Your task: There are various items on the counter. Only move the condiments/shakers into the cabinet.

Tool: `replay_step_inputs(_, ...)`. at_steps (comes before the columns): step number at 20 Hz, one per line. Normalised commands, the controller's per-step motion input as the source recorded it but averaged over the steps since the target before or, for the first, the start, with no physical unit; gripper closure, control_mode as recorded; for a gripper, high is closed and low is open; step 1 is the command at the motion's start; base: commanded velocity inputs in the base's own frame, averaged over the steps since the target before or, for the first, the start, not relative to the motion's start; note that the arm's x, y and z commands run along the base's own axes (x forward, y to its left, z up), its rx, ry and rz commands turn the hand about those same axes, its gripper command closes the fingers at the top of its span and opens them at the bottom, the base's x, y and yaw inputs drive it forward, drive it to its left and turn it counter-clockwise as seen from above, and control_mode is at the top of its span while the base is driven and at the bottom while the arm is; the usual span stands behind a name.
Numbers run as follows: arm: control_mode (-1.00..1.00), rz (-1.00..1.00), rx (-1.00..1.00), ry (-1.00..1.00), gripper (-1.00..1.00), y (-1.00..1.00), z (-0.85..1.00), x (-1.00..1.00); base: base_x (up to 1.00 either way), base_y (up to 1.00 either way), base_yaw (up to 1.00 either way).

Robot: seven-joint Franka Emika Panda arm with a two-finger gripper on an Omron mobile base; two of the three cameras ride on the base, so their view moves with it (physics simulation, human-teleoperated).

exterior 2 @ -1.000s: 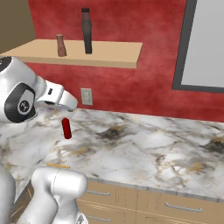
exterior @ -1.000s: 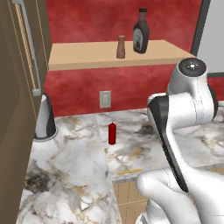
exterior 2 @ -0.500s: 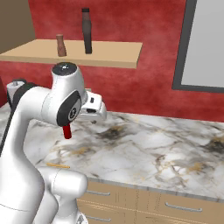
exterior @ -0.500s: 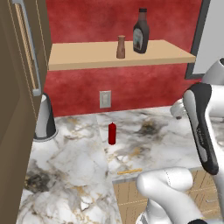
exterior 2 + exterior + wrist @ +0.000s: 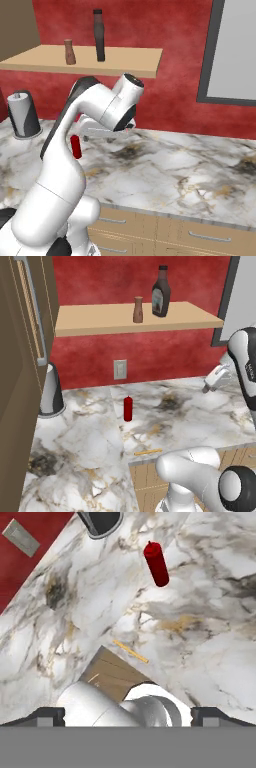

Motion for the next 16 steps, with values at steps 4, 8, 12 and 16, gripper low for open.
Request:
replay_step_inputs(4, -1.00, 0.54, 0.29, 0.00, -1.00, 0.11, -0.46, 0.11, 0.00, 0.00, 0.00)
replay_step_inputs(8, -1.00, 0.45, 0.32, -0.04, -1.00, 0.26, -0.51, 0.00, 0.00, 0.00, 0.00)
replay_step_inputs(12, -1.00, 0.34, 0.43, -0.08, -1.00, 0.42, -0.51, 0.00, 0.00, 0.00, 0.00)
replay_step_inputs(16, -1.00, 0.11, 0.41, -0.02, -1.00, 0.52, -0.24, 0.00, 0.00, 0.00, 0.00)
